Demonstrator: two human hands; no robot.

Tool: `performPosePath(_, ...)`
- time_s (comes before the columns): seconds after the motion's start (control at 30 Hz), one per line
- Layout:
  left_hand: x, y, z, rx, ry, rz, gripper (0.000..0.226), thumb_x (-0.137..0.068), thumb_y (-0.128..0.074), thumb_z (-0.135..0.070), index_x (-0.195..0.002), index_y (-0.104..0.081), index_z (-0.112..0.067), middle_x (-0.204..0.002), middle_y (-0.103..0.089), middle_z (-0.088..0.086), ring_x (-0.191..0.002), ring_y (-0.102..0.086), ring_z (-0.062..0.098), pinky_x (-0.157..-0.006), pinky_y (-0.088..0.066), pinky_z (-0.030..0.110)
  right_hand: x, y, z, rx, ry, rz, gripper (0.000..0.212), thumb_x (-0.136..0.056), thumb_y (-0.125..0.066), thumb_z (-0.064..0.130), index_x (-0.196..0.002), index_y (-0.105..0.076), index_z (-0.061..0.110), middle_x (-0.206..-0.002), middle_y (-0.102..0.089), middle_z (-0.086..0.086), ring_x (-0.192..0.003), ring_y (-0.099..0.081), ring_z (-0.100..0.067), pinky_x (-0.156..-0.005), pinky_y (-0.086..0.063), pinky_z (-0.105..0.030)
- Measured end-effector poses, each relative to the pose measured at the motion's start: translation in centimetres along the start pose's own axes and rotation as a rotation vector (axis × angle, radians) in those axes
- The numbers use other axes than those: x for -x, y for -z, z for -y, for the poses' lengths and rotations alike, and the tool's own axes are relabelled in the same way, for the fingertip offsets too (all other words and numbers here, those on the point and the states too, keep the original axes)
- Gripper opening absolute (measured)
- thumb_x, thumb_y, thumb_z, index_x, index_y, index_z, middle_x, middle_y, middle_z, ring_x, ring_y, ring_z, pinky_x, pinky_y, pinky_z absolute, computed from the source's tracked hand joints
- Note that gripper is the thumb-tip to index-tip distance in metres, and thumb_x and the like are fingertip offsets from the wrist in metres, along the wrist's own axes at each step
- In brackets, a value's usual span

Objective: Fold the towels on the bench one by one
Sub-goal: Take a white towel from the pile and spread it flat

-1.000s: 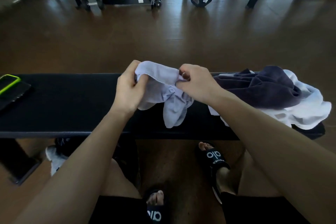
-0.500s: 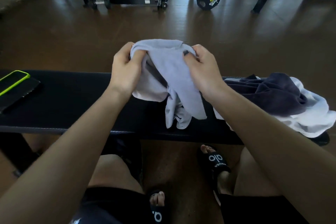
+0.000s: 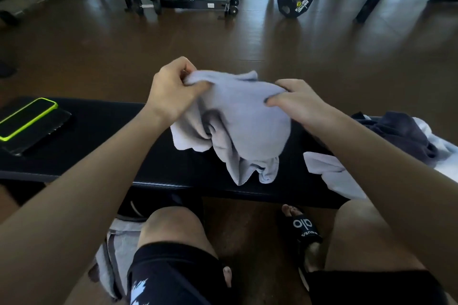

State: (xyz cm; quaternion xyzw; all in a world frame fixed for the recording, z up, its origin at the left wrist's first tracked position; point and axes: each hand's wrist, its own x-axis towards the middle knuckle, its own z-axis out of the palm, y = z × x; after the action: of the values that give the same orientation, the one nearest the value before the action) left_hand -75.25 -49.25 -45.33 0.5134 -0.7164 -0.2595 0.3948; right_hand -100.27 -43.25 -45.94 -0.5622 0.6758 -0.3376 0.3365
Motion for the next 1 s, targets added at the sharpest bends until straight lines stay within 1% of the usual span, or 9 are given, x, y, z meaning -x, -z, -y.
performPosePath(0.1,0.7,0.0,-0.3,-0.067,-0.085,0.122,0.019,-0.085,-0.073,-0.024,-0.084,-0.058,-0.013,-0.074,-0.059,0.002,-0.064,-0.047,0.01,-0.057,-0.04,0.02,-0.1,0.3,-0.6,0.752,-0.062,-0.107,0.049,-0.079,-0.06,0.01,-0.127,-0.052,0.014,-0.12,-0.053,-0.015,-0.112,-0.05,-0.035,-0.091,-0.041,-0.04)
performPosePath(0.2,1.1,-1.3,-1.5,-0.066,-0.224,0.253,0.015,-0.086,-0.072,-0.014,-0.087,-0.058,-0.012,-0.08,-0.063,0.004,-0.071,-0.056,0.019,-0.064,-0.046,0.029,0.8,-1.6,1.1,0.691,0.357,-0.109,0.09,-0.067,-0.054,0.028,-0.153,-0.028,0.022,-0.142,-0.041,-0.01,-0.133,-0.035,-0.032,-0.114,-0.028,-0.044)
performPosePath(0.27,1.1,-2.1,-2.2,-0.03,-0.286,0.288,0.018,-0.084,-0.074,-0.008,-0.089,-0.057,-0.011,-0.081,-0.062,-0.001,-0.07,-0.056,0.012,-0.065,-0.046,0.025,0.9,-3.2,2.2,0.498,0.551,-0.021,0.078,-0.069,-0.049,0.039,-0.144,-0.041,0.021,-0.126,-0.055,0.002,-0.12,-0.046,-0.016,-0.11,-0.031,-0.035)
performPosePath(0.33,0.8,-2.4,-2.5,-0.001,-0.299,0.286,0.023,-0.084,-0.077,-0.01,-0.094,-0.056,-0.011,-0.083,-0.064,-0.001,-0.072,-0.059,0.012,-0.067,-0.048,0.025,0.4,-3.9,2.6,0.277,0.486,0.014,0.044,-0.076,-0.058,0.03,-0.118,-0.053,0.02,-0.088,-0.06,0.01,-0.082,-0.053,-0.004,-0.08,-0.041,-0.023)
performPosePath(0.43,0.4,-1.8,-1.7,-0.039,-0.287,0.327,0.031,-0.084,-0.076,-0.013,-0.102,-0.051,-0.011,-0.085,-0.063,0.006,-0.07,-0.056,0.018,-0.065,-0.048,0.03,-0.8,-3.4,1.9,0.297,0.512,-0.012,0.013,-0.081,-0.062,0.01,-0.094,-0.062,0.013,-0.074,-0.059,0.008,-0.068,-0.054,-0.009,-0.062,-0.036,-0.021)
performPosePath(0.53,0.1,-1.1,0.9,-0.316,-0.208,0.387,0.029,-0.086,-0.066,-0.008,-0.109,-0.049,-0.014,-0.093,-0.06,0.005,-0.078,-0.057,0.021,-0.067,-0.052,0.038,-1.4,-2.6,1.4,0.327,0.584,-0.062,0.014,-0.08,-0.058,0.001,-0.085,-0.068,0.01,-0.069,-0.062,0.006,-0.063,-0.053,-0.009,-0.058,-0.036,-0.016)
performPosePath(0.63,0.2,-0.8,4.0,-0.453,-0.026,0.244,0.019,-0.093,-0.048,-0.007,-0.108,-0.058,-0.013,-0.099,-0.061,0.006,-0.089,-0.06,0.028,-0.075,-0.052,0.042,-1.4,-2.0,1.7,0.289,0.541,-0.109,0.015,-0.082,-0.055,0.002,-0.083,-0.066,0.012,-0.058,-0.055,0.008,-0.056,-0.048,-0.009,-0.055,-0.036,-0.022)
performPosePath(0.83,-0.5,-0.7,4.0,-0.242,0.167,-0.001,0.026,-0.105,-0.038,-0.026,-0.086,-0.044,-0.01,-0.073,-0.05,0.002,-0.062,-0.042,0.017,-0.054,-0.036,0.026,-2.3,-0.9,1.1,0.663,0.457,-0.14,0.008,-0.096,-0.052,0.024,-0.09,-0.057,0.019,-0.081,-0.055,0.0,-0.074,-0.058,-0.035,-0.065,-0.044,-0.038)
performPosePath(1.0,-3.2,1.5,0.7,-0.336,-0.149,-0.209,0.03,-0.104,-0.046,-0.035,-0.086,-0.039,-0.012,-0.065,-0.042,-0.001,-0.06,-0.042,0.023,-0.056,-0.027,0.035,-4.1,1.0,2.5,0.825,0.396,-0.311,0.021,-0.1,-0.051,0.029,-0.104,-0.054,0.008,-0.102,-0.05,-0.014,-0.091,-0.057,-0.04,-0.067,-0.034,-0.038)
